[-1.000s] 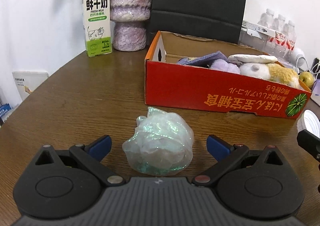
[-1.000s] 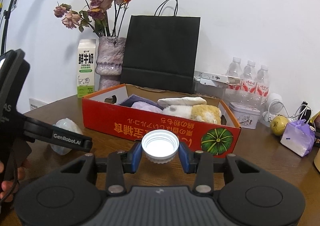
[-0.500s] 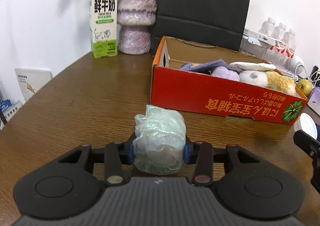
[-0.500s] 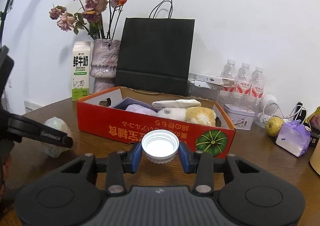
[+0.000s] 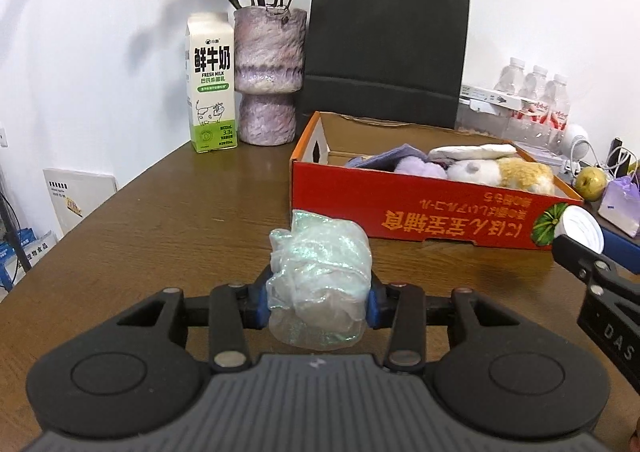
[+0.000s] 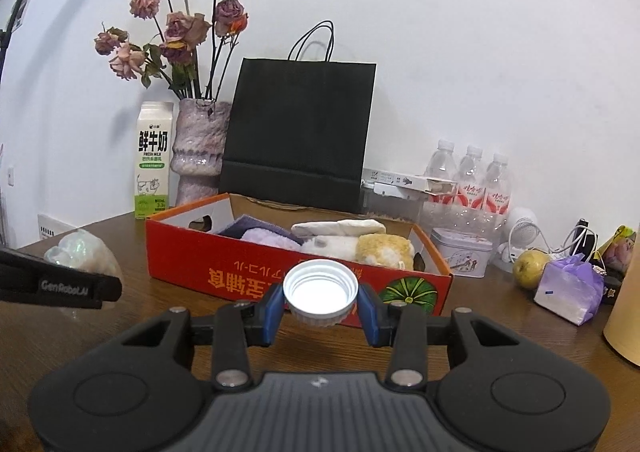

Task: Organize objects
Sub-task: 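Lift the plastic bag with the left tool while the right tool carries the cap to the box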

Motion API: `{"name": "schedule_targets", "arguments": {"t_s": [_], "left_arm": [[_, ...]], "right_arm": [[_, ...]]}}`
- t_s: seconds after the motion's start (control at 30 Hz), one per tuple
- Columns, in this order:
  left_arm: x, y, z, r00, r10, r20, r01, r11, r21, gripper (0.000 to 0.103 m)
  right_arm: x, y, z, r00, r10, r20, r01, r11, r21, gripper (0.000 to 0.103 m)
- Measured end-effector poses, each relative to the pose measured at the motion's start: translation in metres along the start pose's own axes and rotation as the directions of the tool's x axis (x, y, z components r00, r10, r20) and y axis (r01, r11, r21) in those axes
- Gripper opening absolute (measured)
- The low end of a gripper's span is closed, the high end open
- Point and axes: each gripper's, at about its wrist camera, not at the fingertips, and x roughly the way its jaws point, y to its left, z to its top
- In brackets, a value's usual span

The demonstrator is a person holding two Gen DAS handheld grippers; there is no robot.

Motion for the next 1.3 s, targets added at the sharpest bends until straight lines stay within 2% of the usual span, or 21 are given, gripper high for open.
{"name": "schedule_targets", "arguments": {"t_s": [0.77, 1.0, 1.3], "left_arm": [[-0.045, -0.016, -0.024, 1.000, 0.006, 0.025, -0.005, 0.999, -0.037, 0.043], [-0.050, -0.024, -0.012, 0.999, 0.003, 0.054, -0.002, 1.000, -0.027, 0.043], [-0.042, -0.041, 0.018, 0.995, -0.014, 0.100, 0.015, 1.000, -0.009, 0.043]], "right_arm": [[-0.054, -0.002, -0.003, 0.996, 0.055, 0.067, -0.059, 0.997, 0.048, 0.039], [-0.054, -0.008, 0.008, 0.994, 0.071, 0.078, -0.077, 0.995, 0.065, 0.039], [-0.032, -0.021, 0.028, 0.994, 0.065, 0.090, -0.073, 0.993, 0.090, 0.039]]}}
